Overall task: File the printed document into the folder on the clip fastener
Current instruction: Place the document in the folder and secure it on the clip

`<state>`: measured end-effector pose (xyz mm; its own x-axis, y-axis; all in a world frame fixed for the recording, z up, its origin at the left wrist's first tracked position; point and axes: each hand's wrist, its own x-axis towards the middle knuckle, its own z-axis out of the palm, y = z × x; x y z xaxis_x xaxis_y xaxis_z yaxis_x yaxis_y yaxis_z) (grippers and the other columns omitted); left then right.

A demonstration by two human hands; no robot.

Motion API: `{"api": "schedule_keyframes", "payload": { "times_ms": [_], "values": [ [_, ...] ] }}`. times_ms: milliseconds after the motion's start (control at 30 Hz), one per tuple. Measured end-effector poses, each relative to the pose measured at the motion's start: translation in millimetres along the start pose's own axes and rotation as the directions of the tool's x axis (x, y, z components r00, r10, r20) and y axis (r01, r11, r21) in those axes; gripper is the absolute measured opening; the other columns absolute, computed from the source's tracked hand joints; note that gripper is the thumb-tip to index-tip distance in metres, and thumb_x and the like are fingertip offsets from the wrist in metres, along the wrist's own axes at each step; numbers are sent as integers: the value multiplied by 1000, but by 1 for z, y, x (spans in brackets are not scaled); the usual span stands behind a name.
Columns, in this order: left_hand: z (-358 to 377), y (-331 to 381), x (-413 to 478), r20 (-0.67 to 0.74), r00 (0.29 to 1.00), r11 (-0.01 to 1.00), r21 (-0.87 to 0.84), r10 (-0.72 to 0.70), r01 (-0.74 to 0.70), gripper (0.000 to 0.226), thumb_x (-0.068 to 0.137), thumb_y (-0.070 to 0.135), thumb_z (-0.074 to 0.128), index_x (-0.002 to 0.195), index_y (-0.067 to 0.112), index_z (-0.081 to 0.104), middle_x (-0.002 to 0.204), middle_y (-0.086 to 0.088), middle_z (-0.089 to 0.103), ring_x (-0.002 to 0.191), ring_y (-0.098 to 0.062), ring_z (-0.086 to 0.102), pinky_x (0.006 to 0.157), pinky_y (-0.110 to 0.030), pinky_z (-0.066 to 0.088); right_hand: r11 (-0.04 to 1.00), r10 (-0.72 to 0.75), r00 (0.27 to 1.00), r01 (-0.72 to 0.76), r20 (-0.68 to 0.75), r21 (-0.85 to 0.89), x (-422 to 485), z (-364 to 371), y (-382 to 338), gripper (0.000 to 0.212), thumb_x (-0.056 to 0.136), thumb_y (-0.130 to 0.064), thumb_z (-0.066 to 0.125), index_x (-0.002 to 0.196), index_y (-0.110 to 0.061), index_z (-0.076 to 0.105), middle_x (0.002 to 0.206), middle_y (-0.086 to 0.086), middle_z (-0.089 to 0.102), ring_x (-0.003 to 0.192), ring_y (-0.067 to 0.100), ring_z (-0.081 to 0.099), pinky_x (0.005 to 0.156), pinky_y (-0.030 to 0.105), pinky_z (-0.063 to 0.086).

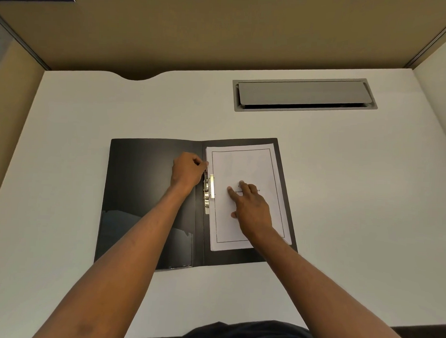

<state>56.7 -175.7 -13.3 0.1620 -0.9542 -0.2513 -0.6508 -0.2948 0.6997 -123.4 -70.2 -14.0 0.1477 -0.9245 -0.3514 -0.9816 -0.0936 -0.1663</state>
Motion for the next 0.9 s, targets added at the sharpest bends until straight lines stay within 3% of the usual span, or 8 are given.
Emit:
{"api": "schedule_keyframes", "payload": {
  "times_ms": [167,400,600,733,900],
  "values": [
    [-2,2,-10,-1,999,996,-75,-50,50,18,92,17,75,83,2,80,84,-10,77,75,-20,69,77,-31,58,1000,1,1000,-1,5,-2,0,-1,-1,72,95,-27,68,156,-26,31,165,9,25,150,32,28,115,42,38],
    [-3,6,-18,86,991,968,-218,-107,124,14,90,17,77,90,3,80,73,-5,70,54,-9,55,54,-21,44,1000,1,1000,-1,-14,8,-2,-3,-2,70,94,-25,69,155,-25,34,163,9,28,148,31,31,114,41,40],
    [-4,8,-21,108,988,975,-182,-110,128,10,90,14,77,90,3,78,80,-12,73,56,-11,56,54,-23,45,1000,1,1000,-1,-21,5,-3,-4,-3,72,94,-23,69,155,-24,33,162,9,29,148,32,31,113,41,41],
    [-10,9,-29,110,990,962,-245,-93,118,12,92,15,75,87,4,75,76,-16,74,47,-11,59,46,-22,50,1000,4,1000,-3,-16,6,-3,-4,-3,72,93,-23,70,155,-24,34,161,9,29,148,31,31,112,41,42],
    [-14,8,-54,126,991,921,-376,-55,99,19,93,22,75,93,3,74,77,-13,76,60,-19,75,59,-26,62,1000,8,1000,-8,-12,2,-4,-6,-4,71,94,-23,69,155,-24,34,162,9,28,148,32,30,113,41,42]
  ]
}}
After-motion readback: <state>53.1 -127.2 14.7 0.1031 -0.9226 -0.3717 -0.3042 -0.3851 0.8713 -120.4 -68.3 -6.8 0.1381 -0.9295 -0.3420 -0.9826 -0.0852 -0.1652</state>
